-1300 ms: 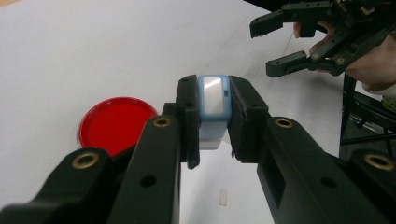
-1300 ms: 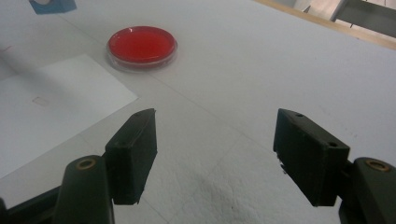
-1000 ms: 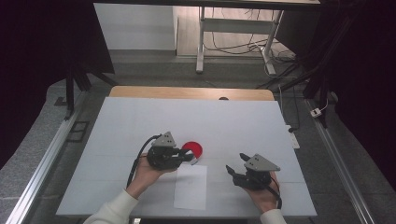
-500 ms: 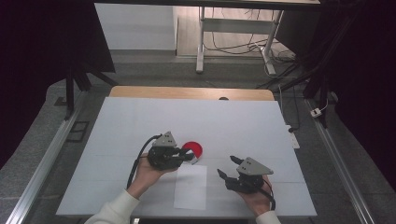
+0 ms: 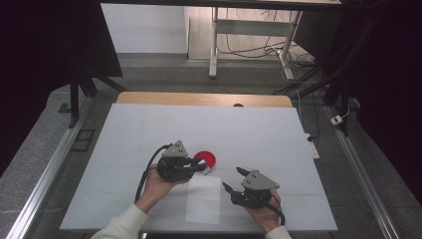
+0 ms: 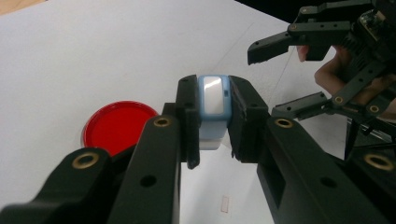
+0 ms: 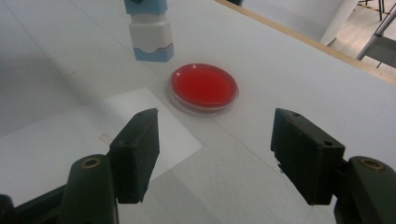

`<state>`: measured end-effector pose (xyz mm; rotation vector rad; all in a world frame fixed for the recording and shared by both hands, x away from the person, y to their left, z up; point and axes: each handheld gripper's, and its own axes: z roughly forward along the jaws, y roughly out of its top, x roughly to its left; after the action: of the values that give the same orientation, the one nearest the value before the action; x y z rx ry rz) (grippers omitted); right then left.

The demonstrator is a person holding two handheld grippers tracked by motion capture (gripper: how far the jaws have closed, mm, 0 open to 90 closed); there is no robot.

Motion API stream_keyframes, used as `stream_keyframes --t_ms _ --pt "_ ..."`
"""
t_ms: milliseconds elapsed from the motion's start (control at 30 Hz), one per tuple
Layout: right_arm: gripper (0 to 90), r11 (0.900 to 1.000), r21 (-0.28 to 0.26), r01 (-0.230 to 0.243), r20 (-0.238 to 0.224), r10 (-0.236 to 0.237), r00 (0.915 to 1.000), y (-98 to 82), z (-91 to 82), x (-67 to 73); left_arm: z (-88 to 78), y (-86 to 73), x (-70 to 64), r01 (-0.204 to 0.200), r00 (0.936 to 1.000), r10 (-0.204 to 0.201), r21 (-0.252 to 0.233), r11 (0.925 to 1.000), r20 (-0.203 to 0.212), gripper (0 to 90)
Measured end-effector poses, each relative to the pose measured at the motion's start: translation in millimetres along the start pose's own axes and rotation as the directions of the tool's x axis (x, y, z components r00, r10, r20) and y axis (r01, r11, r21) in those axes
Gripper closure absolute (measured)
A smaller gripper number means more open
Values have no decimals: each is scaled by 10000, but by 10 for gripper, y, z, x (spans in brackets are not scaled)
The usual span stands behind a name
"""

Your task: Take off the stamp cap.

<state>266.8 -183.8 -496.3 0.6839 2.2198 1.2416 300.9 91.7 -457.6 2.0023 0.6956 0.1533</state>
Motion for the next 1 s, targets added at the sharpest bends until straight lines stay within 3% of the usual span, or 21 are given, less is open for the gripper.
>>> stream_keyframes --t_ms 1000 --pt "329 9991 174 387 -281 -382 9989 106 302 277 85 -21 -29 25 10000 -25 136 9999 9 753"
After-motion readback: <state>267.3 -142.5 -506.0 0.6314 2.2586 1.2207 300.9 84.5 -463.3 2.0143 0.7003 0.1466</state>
